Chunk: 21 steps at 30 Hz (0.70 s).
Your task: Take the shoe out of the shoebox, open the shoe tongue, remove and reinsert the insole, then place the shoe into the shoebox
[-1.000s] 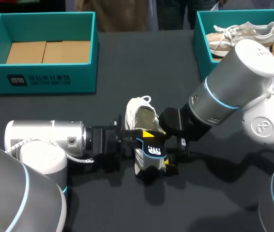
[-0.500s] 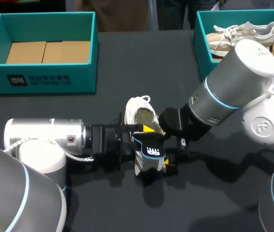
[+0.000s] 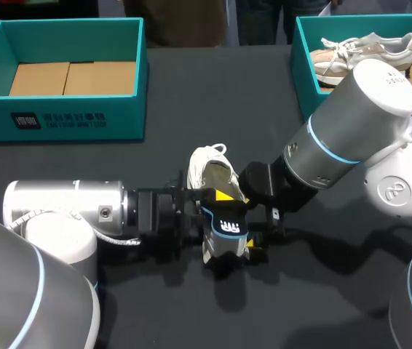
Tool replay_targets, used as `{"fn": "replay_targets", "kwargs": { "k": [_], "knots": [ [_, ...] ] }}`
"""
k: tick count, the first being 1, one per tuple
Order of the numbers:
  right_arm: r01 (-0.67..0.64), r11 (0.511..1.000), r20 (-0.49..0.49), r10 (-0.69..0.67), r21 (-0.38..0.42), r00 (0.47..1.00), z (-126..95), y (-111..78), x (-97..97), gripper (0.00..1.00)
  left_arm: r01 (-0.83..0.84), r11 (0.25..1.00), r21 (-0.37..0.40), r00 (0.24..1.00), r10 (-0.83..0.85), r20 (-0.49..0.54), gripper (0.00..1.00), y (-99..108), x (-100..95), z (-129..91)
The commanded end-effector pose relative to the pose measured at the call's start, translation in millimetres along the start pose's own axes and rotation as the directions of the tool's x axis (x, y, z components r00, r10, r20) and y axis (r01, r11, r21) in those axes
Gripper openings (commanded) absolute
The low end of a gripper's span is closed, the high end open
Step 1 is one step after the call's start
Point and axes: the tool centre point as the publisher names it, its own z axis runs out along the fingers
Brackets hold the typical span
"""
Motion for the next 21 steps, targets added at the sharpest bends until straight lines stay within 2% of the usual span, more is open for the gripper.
{"fn": "replay_targets", "kwargs": {
  "k": [1,8,13,21],
  "knots": [
    [0.0,1.0,0.002,0.0,0.001,1.0,1,0.3,1.1,1.0,-0.002,1.0,-0.008,1.0,0.002,-0.003,0.3,-8,0.1,-4],
    [0.0,1.0,0.002,0.0,0.001,1.0,1,0.3,1.1,1.0,-0.007,1.0,0.001,1.0,0.007,-0.002,0.31,-21,-1.5,-5],
    [0.0,1.0,0.002,0.0,0.001,1.0,1,0.3,1.1,1.0,-0.012,1.0,0.005,1.0,0.012,-0.005,0.25,-29,-0.9,-5],
    [0.0,1.0,0.002,0.0,0.001,1.0,1,0.3,1.1,1.0,-0.031,0.999,0.015,0.999,0.031,-0.013,0.28,-34,1.5,-4]
  ]
}}
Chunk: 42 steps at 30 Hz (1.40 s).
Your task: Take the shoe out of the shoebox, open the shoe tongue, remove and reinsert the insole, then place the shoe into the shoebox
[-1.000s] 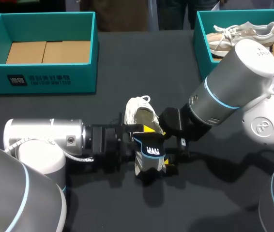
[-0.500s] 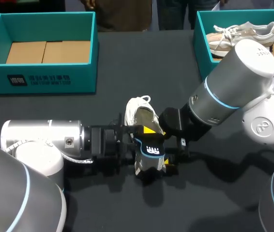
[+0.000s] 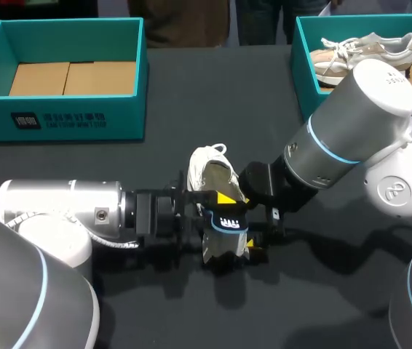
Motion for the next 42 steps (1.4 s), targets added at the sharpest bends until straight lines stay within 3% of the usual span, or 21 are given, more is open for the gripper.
{"fn": "replay_targets", "kwargs": {
  "k": [1,2,3,4,24,42],
  "knots": [
    [0.0,1.0,0.002,0.0,0.001,1.0,1,0.3,1.1,1.0,-0.007,1.0,0.002,1.0,0.007,-0.001,0.27,-2,1.9,-1],
    [0.0,1.0,0.002,0.0,0.001,1.0,1,0.3,1.1,1.0,-0.019,1.0,0.003,1.0,0.019,0.003,0.25,-2,2.1,-1],
    [0.0,1.0,0.002,0.0,0.001,1.0,1,0.3,1.1,1.0,-0.026,1.0,0.005,1.0,0.026,0.006,0.08,-3,2.4,-1],
    [0.0,1.0,0.002,0.0,0.001,1.0,1,0.3,1.1,1.0,-0.027,1.0,0.006,1.0,0.027,0.006,0.0,-2,3.0,-1],
    [0.0,1.0,0.002,0.0,0.001,1.0,1,0.3,1.1,1.0,-0.085,0.996,0.005,0.996,0.085,0.005,0.0,20,8.8,2],
    [0.0,1.0,0.002,0.0,0.001,1.0,1,0.3,1.1,1.0,-0.075,0.995,-0.061,0.997,0.076,0.012,0.0,55,6.6,9]
  ]
}}
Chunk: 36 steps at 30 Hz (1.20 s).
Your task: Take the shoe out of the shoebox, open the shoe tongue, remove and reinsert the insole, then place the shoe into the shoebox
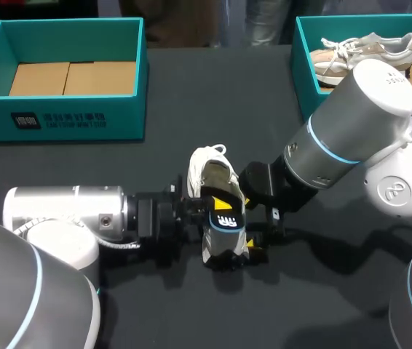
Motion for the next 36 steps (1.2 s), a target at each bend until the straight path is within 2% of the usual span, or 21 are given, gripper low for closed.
{"fn": "replay_targets", "kwargs": {
  "k": [1,5,11,12,13,14,17,19,36],
  "knots": [
    [0.0,1.0,0.002,0.0,0.0,1.0,1,0.5,1.1,1.0,0.003,1.0,-0.014,1.0,-0.003,-0.004,0.0,9,0.5,8],
    [0.0,1.0,0.002,0.0,0.0,1.0,1,0.5,1.1,1.0,0.008,1.0,-0.026,1.0,-0.008,-0.006,0.0,15,0.0,8],
    [0.0,1.0,0.002,0.0,0.0,1.0,1,0.5,1.1,1.0,0.013,1.0,-0.019,1.0,-0.013,-0.004,0.0,9,-1.4,6],
    [0.0,1.0,0.002,0.0,0.0,1.0,1,0.5,1.1,1.0,0.014,1.0,-0.017,1.0,-0.014,-0.002,0.04,8,-2.0,6],
    [0.0,1.0,0.002,0.0,0.0,1.0,1,0.5,1.1,1.0,0.015,1.0,-0.014,1.0,-0.015,-0.001,0.13,6,-2.0,5],
    [0.0,1.0,0.002,0.0,0.0,1.0,1,0.5,1.1,1.0,0.016,1.0,-0.013,1.0,-0.016,0.001,0.17,5,-2.2,4],
    [0.0,1.0,0.002,0.0,0.0,1.0,1,0.5,1.1,1.0,0.017,1.0,-0.007,1.0,-0.017,0.006,0.27,1,-3.2,2],
    [0.0,1.0,0.002,0.0,0.0,1.0,1,0.5,1.1,1.0,0.018,1.0,-0.002,1.0,-0.018,0.012,0.29,-1,-5.0,1],
    [0.0,1.0,0.002,0.0,0.0,1.0,1,0.5,1.1,1.0,0.0,0.999,0.054,1.0,-0.001,0.024,0.31,-26,-13.2,-3]
  ]
}}
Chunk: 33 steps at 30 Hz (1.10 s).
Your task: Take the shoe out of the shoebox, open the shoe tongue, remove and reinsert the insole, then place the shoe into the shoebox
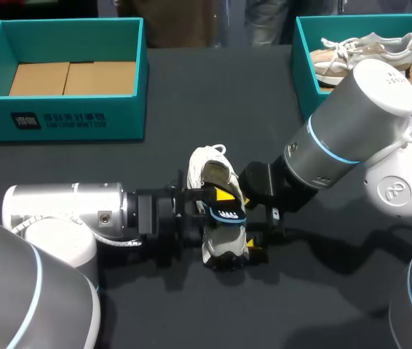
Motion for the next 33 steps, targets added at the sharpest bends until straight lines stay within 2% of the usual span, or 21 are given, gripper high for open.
{"fn": "replay_targets", "kwargs": {
  "k": [1,7,11,13,14,22,33],
  "knots": [
    [0.0,1.0,0.002,0.0,0.001,1.0,1,0.3,1.1,1.0,-0.005,1.0,0.008,1.0,0.005,-0.001,0.31,-7,-0.6,-4],
    [0.0,1.0,0.002,0.0,0.001,1.0,1,0.3,1.1,1.0,-0.012,1.0,0.027,1.0,0.012,-0.003,0.3,-16,-0.7,-4],
    [0.0,1.0,0.002,0.0,0.001,1.0,1,0.3,1.1,1.0,-0.022,0.999,0.036,1.0,0.022,-0.005,0.24,-22,2.7,-5],
    [0.0,1.0,0.002,0.0,0.001,1.0,1,0.3,1.1,1.0,-0.03,0.999,0.039,1.0,0.031,-0.005,0.13,-23,3.8,-5],
    [0.0,1.0,0.002,0.0,0.001,1.0,1,0.3,1.1,1.0,-0.037,0.998,0.041,0.999,0.037,-0.003,0.0,-24,4.4,-5],
    [0.0,1.0,0.002,0.0,0.001,1.0,1,0.3,1.1,1.0,-0.093,0.995,0.039,0.996,0.093,-0.008,0.0,-19,13.1,-3],
    [0.0,1.0,0.002,0.0,0.001,1.0,1,0.3,1.1,1.0,-0.131,0.991,-0.001,0.991,0.131,-0.003,0.0,4,11.7,5]
  ]
}}
